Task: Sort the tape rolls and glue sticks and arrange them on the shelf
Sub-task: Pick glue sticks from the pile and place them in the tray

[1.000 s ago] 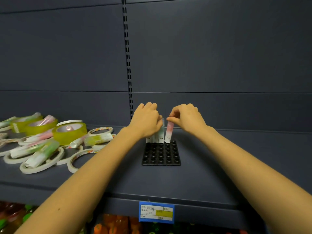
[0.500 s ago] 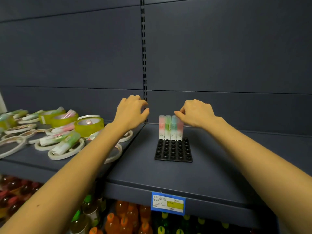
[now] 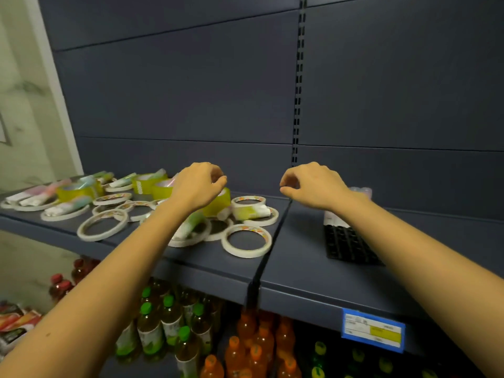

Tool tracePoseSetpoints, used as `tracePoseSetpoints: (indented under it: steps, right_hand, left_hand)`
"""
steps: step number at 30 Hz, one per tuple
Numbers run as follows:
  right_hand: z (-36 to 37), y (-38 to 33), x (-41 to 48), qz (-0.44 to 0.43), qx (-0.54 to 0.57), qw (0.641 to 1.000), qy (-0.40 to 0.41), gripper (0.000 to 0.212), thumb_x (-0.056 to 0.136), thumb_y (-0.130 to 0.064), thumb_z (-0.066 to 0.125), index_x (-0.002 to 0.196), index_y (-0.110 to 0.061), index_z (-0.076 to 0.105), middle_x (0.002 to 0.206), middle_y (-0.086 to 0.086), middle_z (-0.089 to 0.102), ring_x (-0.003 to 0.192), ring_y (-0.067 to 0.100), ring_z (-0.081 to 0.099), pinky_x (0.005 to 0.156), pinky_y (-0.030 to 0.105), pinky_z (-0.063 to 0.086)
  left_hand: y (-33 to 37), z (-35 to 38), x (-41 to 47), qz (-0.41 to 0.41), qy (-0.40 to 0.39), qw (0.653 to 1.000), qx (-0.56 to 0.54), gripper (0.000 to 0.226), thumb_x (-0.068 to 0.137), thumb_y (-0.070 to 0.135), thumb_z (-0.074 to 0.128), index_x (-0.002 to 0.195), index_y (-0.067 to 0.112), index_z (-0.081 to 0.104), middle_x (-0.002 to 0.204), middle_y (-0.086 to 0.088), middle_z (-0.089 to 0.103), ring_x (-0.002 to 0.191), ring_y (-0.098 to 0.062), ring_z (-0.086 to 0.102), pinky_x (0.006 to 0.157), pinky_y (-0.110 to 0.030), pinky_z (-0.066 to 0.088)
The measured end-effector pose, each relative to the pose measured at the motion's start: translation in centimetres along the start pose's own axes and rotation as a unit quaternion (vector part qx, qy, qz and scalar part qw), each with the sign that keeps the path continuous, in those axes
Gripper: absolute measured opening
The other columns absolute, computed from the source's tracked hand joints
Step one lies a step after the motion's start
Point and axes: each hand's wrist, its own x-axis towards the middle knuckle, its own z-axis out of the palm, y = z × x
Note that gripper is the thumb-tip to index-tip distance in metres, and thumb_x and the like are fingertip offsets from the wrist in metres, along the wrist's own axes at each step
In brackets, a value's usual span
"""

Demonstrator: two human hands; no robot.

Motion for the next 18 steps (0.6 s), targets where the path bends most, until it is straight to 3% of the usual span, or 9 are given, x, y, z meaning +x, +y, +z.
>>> tracePoseSetpoints:
  steps: [10,16,18]
  right_hand:
    - [4.8,-10.8,4.6,0.056,0.062,0.995,-0.048,0.024,0.090,-0.039,0.053,0.097,-0.023,0.069,0.103,0.001,0.068,0.093,0.024,0.061,0.071,0.032,0.045]
    - [8.1,-15.5,6.1,0.105,0.017,0.984,-0.143,0.046,0.084,-0.058,0.053,0.108,-0.020,0.063,0.102,0.006,0.060,0.094,0.027,0.055,0.071,0.031,0.039]
    - [8.7,-16.3,6.5,0.119,0.010,0.977,-0.178,0.035,0.084,-0.062,0.052,0.092,-0.028,0.057,0.099,0.006,0.050,0.092,0.025,0.050,0.067,0.029,0.035]
  left_hand:
    - [-10.0,-1.3,0.3,0.030,-0.077,0.997,-0.009,0.030,0.092,0.036,0.050,0.091,0.012,0.069,0.094,-0.009,0.071,0.088,-0.028,0.063,0.075,-0.037,0.052]
    - [-13.5,-0.7,0.0,0.080,-0.100,0.991,-0.031,0.028,0.090,0.033,0.052,0.069,0.017,0.058,0.083,-0.008,0.061,0.078,-0.021,0.048,0.061,-0.029,0.034]
    - [-14.3,-0.5,-0.1,0.088,-0.108,0.989,-0.050,0.027,0.090,0.034,0.053,0.069,0.018,0.059,0.089,-0.010,0.058,0.080,-0.017,0.042,0.063,-0.029,0.036]
